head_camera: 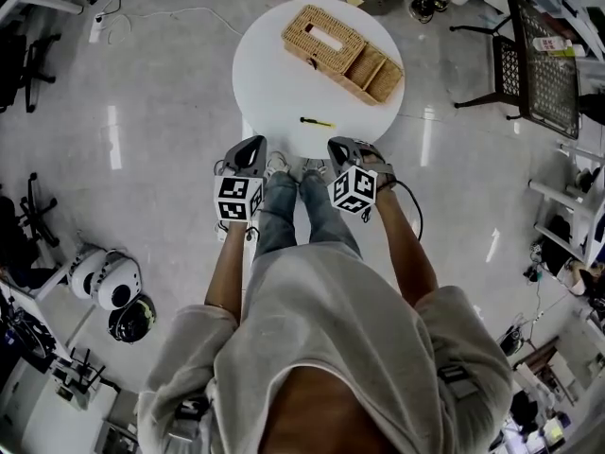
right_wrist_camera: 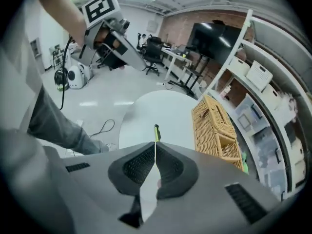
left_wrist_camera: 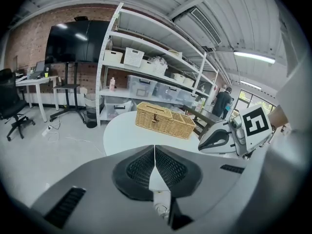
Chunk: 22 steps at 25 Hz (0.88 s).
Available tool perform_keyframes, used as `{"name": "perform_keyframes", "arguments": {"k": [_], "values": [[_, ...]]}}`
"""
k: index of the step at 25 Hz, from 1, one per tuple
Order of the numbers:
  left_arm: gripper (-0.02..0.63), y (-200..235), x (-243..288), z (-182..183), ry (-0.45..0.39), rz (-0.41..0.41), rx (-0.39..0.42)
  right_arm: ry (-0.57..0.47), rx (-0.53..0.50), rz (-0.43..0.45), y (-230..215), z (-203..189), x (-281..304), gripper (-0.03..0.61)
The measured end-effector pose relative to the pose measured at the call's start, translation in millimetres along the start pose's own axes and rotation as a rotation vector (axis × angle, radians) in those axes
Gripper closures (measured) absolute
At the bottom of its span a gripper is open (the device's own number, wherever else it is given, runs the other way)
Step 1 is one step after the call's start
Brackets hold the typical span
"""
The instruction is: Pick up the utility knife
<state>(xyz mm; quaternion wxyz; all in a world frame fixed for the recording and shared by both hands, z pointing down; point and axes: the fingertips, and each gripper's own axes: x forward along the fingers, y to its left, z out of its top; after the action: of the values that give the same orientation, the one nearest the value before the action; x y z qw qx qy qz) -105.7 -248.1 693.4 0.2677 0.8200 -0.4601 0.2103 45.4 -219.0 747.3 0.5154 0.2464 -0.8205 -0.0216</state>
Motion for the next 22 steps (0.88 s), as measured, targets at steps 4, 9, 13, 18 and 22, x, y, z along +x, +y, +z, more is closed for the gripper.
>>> {"name": "perform_keyframes", "arguments": {"k": [4,9,13,18,22], "values": [[0.591,-2.5,0.7,0.2,0.005,0.002,0.0,0.008,-0.057,0.043,5.4,-1.6,6.1,0.545],[0.591,-3.7,-0.4,-3.3,0.007,0.005,-0.003,0.038,-0.048,0.093,10.4,-5.3,20.5,0.388],[0.591,-4.5,-2.4,-7.8,0.017,0.006,-0.007,0.05,-0.058,0.087,7.7,-9.0,29.5,0.388],[0.591,-0.8,-5.2,-12.8,0.03,0.01,-0.01,0.064,-0.038,0.109,4.1,-12.0,46.9,0.39],[0.591,2.9,-8.1,-15.6,0.037,0.014,-0.013,0.069,-0.016,0.123,-1.4,-9.4,61.5,0.416]]}}
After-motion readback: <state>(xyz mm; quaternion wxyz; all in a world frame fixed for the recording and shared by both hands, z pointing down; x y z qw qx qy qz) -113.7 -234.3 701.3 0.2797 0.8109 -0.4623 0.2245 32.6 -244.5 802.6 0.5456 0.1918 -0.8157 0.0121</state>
